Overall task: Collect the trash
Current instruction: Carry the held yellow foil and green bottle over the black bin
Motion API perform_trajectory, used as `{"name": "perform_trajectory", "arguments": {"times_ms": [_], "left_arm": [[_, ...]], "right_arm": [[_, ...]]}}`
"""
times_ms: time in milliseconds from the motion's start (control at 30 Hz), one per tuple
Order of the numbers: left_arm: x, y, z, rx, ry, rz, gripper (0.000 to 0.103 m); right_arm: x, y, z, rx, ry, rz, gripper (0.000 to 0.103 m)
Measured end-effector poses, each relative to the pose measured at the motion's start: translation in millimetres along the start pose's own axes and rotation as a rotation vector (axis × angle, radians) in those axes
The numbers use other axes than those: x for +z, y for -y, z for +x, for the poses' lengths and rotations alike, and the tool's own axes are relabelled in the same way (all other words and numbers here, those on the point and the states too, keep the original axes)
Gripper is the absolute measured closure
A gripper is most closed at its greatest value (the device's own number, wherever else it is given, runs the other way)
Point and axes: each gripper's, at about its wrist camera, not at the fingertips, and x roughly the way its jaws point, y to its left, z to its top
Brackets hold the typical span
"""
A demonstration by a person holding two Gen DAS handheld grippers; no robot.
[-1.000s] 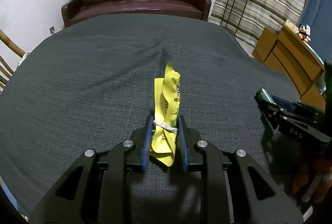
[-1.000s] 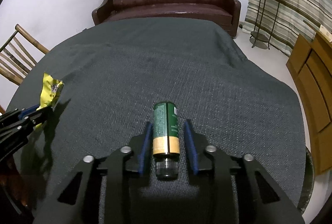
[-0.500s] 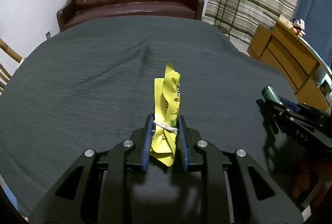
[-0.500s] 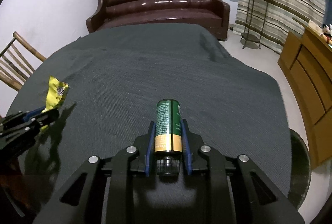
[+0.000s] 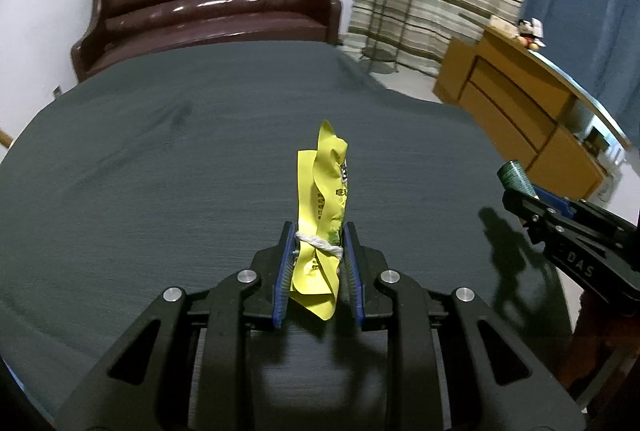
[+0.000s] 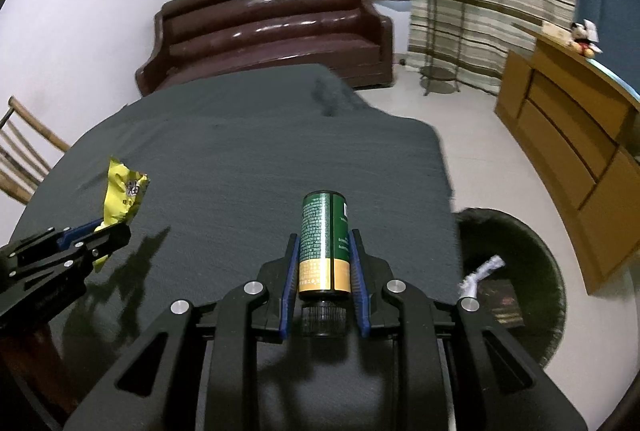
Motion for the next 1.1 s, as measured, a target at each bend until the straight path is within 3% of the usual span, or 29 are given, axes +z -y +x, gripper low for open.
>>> {"name": "perform_trajectory", "arguments": {"times_ms": [567, 1100], "left_arm": [[10.3, 129.5, 11.6, -0.151, 0.035, 0.183, 0.080], [18.8, 205.6, 38.8, -0.212, 0.044, 0.280, 0.080]], "right_arm": [[-14.7, 92.7, -31.6, -0.153, 0.070, 0.120, 0.078], [-26.6, 144.1, -39.2, -0.224, 0.088, 0.192, 0.078]]}}
